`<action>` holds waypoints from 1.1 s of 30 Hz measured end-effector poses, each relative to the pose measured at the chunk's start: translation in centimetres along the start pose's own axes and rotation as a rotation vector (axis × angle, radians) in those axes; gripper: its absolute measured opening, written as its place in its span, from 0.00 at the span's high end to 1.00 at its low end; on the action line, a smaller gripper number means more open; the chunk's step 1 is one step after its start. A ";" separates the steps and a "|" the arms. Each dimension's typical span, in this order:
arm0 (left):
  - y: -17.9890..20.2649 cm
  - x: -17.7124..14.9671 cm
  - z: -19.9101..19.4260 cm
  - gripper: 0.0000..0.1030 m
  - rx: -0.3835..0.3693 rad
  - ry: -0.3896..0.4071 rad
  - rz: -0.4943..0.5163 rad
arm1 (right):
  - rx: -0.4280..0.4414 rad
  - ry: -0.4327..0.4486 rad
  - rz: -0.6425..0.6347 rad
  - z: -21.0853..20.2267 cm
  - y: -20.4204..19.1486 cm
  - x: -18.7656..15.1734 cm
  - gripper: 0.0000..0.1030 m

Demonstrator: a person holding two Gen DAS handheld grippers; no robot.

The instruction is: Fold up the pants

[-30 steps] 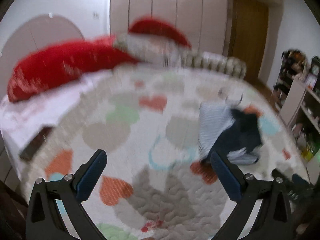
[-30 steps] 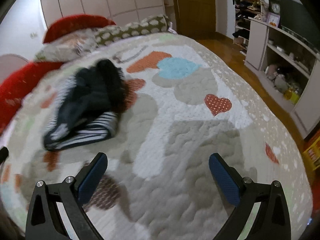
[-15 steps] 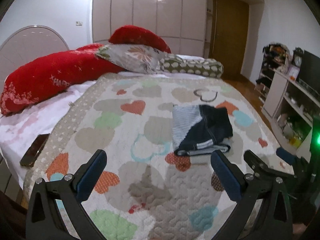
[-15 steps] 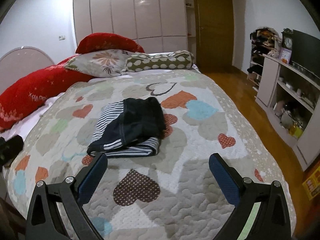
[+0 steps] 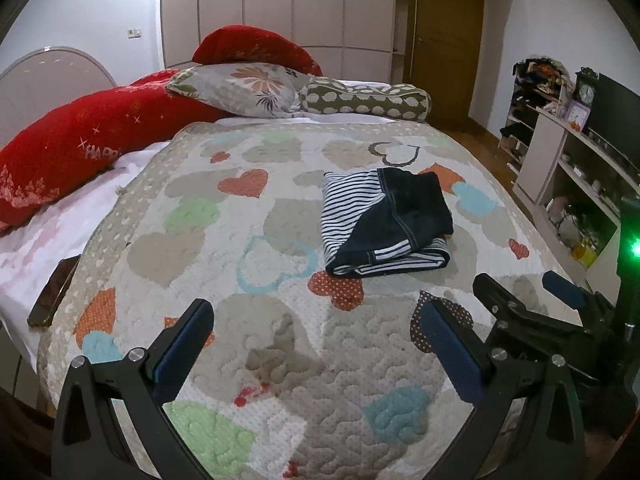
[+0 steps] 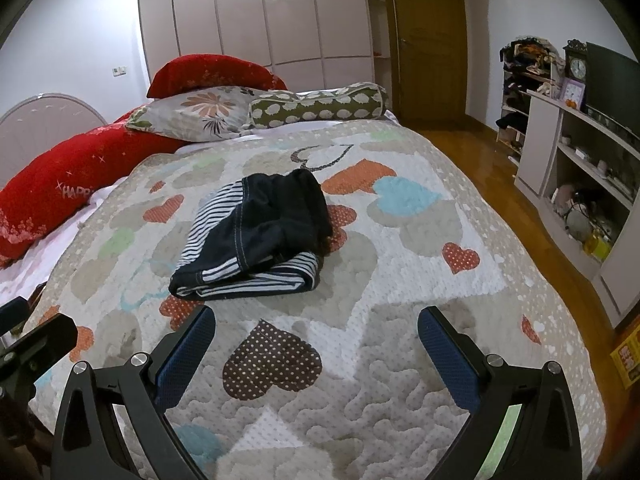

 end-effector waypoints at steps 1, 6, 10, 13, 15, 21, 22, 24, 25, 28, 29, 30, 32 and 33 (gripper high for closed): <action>0.0 0.0 0.0 0.00 0.000 0.000 0.001 | 0.001 -0.001 -0.002 0.0 0.0 0.0 0.01; 0.1 -0.2 0.1 0.00 -0.010 -0.008 -0.002 | 0.003 -0.005 -0.016 0.2 -0.3 -0.3 0.01; 0.1 -0.4 0.3 0.00 -0.016 -0.016 -0.002 | 0.004 -0.008 -0.027 0.3 -0.7 -0.6 0.01; 0.0 -0.5 0.4 0.00 -0.018 -0.019 -0.003 | 0.004 -0.011 -0.032 0.3 -0.8 -0.7 0.01; 0.0 -0.5 0.4 0.00 -0.019 -0.018 -0.003 | 0.005 -0.014 -0.030 0.4 -0.7 -0.8 0.01; 0.1 -0.8 0.8 0.00 -0.020 -0.027 0.001 | 0.004 -0.018 -0.032 0.6 -0.8 -1.0 0.01; 0.2 -0.9 0.9 0.00 -0.020 -0.031 0.003 | 0.004 -0.020 -0.032 0.7 -0.8 -1.1 0.01; 0.3 -1.2 1.2 0.00 -0.023 -0.038 0.006 | 0.003 -0.025 -0.035 0.8 -0.8 -1.3 0.01; 0.3 -1.3 1.3 0.00 -0.023 -0.039 0.007 | 0.003 -0.026 -0.035 0.9 -0.7 -1.4 0.01; 0.3 -1.5 1.5 0.00 -0.027 -0.044 0.005 | 0.003 -0.030 -0.036 1.1 -0.8 -1.5 0.01; 0.3 -1.5 1.5 0.00 -0.027 -0.045 0.003 | 0.003 -0.031 -0.037 1.1 -0.8 -1.5 0.01; 0.2 -1.5 1.5 0.00 -0.026 -0.044 0.004 | 0.003 -0.033 -0.038 1.1 -0.8 -1.6 0.01; 0.2 -1.5 1.5 0.00 -0.028 -0.045 0.005 | 0.003 -0.032 -0.040 1.1 -0.9 -1.6 0.01; 0.2 -1.5 1.5 0.00 -0.028 -0.044 0.005 | 0.004 -0.032 -0.041 1.2 -0.9 -1.6 0.01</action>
Point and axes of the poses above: each gripper's, at about its wrist camera, not at the fingertips, and z roughly the way its jaws point, y to its right, x to its top, the point moved 5 cm from there along z, roughly the way its jaws point, and after that the axes turned 1 degree about x, right-handed, at the moved point
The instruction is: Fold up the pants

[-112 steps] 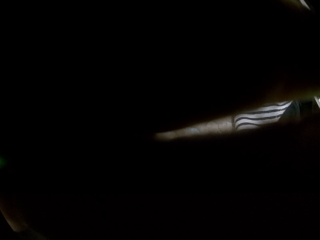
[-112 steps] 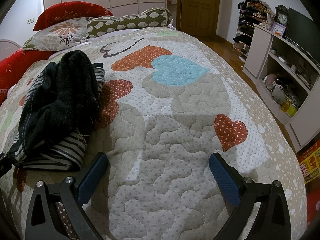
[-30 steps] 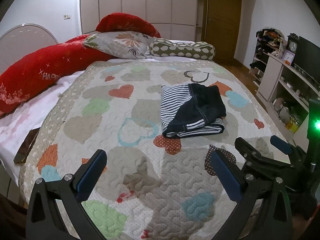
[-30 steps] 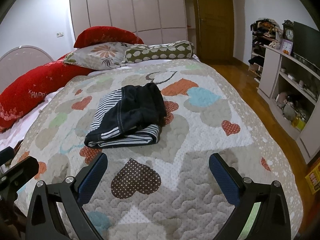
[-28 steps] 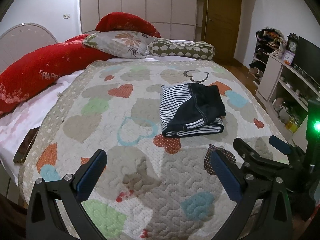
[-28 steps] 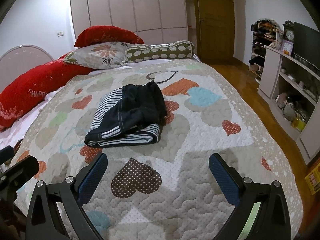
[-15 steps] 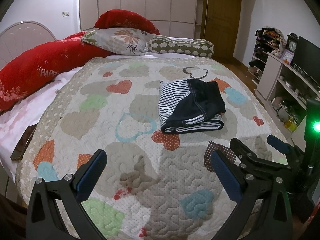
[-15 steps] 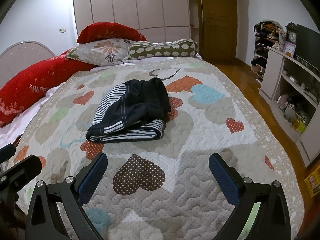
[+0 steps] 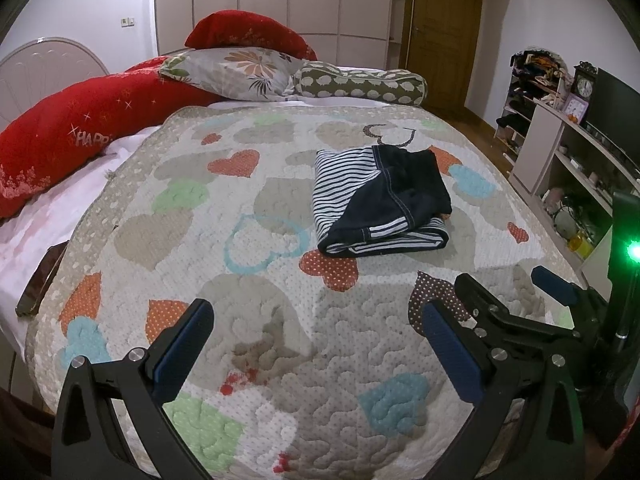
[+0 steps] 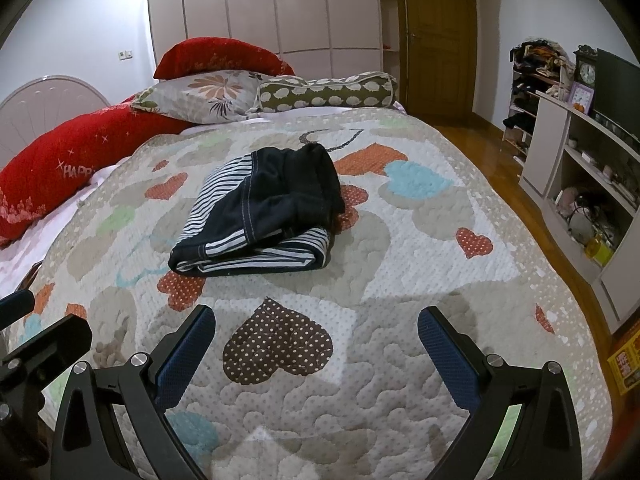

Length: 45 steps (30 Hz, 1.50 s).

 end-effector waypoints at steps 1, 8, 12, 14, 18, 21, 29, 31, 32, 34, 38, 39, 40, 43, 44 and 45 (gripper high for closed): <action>0.0 0.0 0.0 0.00 0.000 0.000 0.000 | 0.001 0.000 -0.002 0.0 0.0 0.0 0.01; -0.1 -0.3 0.4 0.00 -0.005 -0.017 -0.007 | 0.002 -0.003 -0.006 0.1 -0.3 -0.1 0.01; -0.1 -0.4 0.6 0.00 -0.008 -0.025 -0.011 | 0.003 -0.005 -0.008 0.2 -0.4 -0.2 0.01; -0.1 -0.4 0.7 0.00 -0.009 -0.030 -0.013 | 0.004 -0.005 -0.010 0.2 -0.4 -0.2 0.01; -0.3 -0.5 0.9 0.00 -0.019 -0.044 -0.026 | 0.006 -0.004 -0.012 0.2 -0.5 -0.3 0.01; -0.4 -0.7 1.2 0.00 -0.022 -0.056 -0.036 | 0.010 -0.006 -0.010 0.3 -0.5 -0.3 0.01; -0.6 -0.8 1.6 0.00 -0.027 -0.073 -0.050 | 0.008 -0.007 -0.009 0.3 -0.5 -0.4 0.01; -0.6 -0.8 1.6 0.00 -0.029 -0.074 -0.050 | 0.007 -0.007 -0.004 0.4 -0.4 -0.4 0.01; -0.6 -0.8 1.6 0.00 -0.029 -0.074 -0.050 | 0.007 -0.007 -0.003 0.4 -0.3 -0.4 0.01; -0.6 -0.8 1.6 0.00 -0.028 -0.074 -0.049 | 0.008 -0.008 -0.003 0.5 -0.3 -0.4 0.01; -0.6 -0.8 1.6 0.00 -0.028 -0.074 -0.049 | 0.005 -0.008 -0.008 0.5 -0.2 -0.4 0.01; -0.6 -0.8 1.6 0.00 -0.026 -0.073 -0.048 | 0.007 -0.008 -0.004 0.5 -0.3 -0.4 0.01; -0.6 -0.8 1.6 0.00 -0.026 -0.073 -0.049 | 0.007 -0.009 -0.002 0.5 -0.2 -0.4 0.01; -0.6 -0.8 1.6 0.00 -0.028 -0.075 -0.050 | 0.004 -0.010 0.000 0.5 -0.2 -0.4 0.01; -0.7 -0.8 1.7 0.00 -0.029 -0.079 -0.052 | 0.003 -0.011 0.001 0.7 -0.1 -0.4 0.01; -0.8 -0.8 1.8 0.00 -0.030 -0.083 -0.055 | 0.002 -0.014 0.004 0.8 0.1 -0.4 0.01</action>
Point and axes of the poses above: each gripper's, at about its wrist camera, not at the fingertips, and z roughly the way its jaws point, y to its right, x to its top, the point moved 5 cm from there along z, roughly the way its jaws point, and after that the axes turned 1 degree about x, right-handed, at the moved point
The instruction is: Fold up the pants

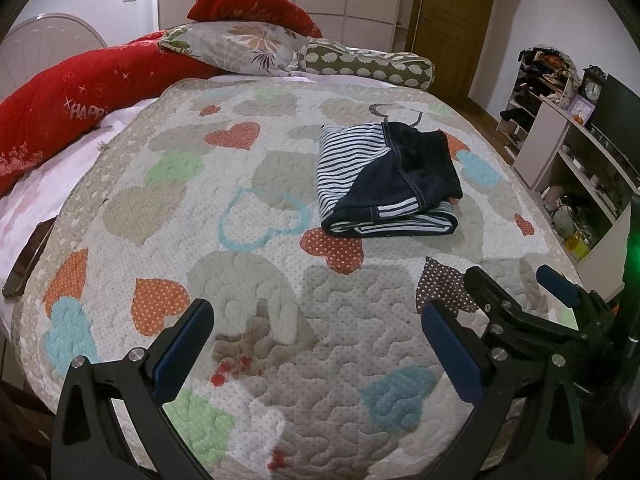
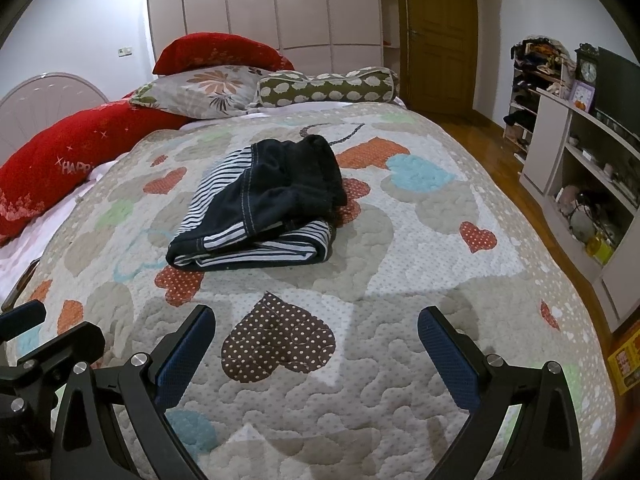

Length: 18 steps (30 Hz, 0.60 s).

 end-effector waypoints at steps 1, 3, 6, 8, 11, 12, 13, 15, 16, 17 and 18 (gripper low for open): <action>-0.1 0.0 0.1 0.00 -0.002 -0.004 -0.004 | 0.000 -0.004 0.004 0.1 0.1 -0.1 0.01; -0.4 0.1 0.3 0.00 -0.002 -0.010 -0.013 | 0.002 -0.007 0.006 0.2 0.2 -0.1 0.01; -0.7 0.4 0.8 0.00 0.004 -0.011 -0.017 | 0.000 -0.002 -0.005 0.3 0.2 -0.1 0.01; -0.9 0.9 1.2 0.00 0.003 -0.010 -0.020 | 0.003 -0.001 -0.014 0.5 0.1 0.1 0.01; -1.1 1.8 2.1 0.00 0.009 -0.003 -0.022 | 0.003 0.003 -0.027 1.0 -0.2 0.7 0.01; -1.2 2.0 2.4 0.00 0.015 -0.001 -0.019 | -0.001 0.006 -0.030 1.1 -0.3 1.0 0.01; -1.3 2.3 2.7 0.00 0.023 0.002 -0.016 | -0.003 0.008 -0.031 1.4 -0.2 1.3 0.01; -1.4 2.8 3.3 0.00 0.021 0.003 -0.015 | -0.002 0.005 -0.031 1.8 -0.2 1.8 0.01; -1.5 2.9 3.6 0.00 0.012 -0.001 -0.016 | -0.006 0.006 -0.033 2.1 -0.2 2.0 0.01; -1.5 3.1 3.9 0.00 0.008 -0.002 -0.016 | -0.007 0.007 -0.036 2.2 -0.3 2.2 0.01; -1.6 3.3 4.0 0.00 0.010 0.000 -0.015 | -0.009 0.006 -0.041 2.4 -0.4 2.4 0.01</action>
Point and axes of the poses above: each gripper's, at about its wrist camera, not at the fingertips, and z roughly the way its jaws point, y to its right, x to its top, the point moved 5 cm from there along z, roughly the way its jaws point, and after that the axes turned 1 degree about x, right-handed, at the moved point
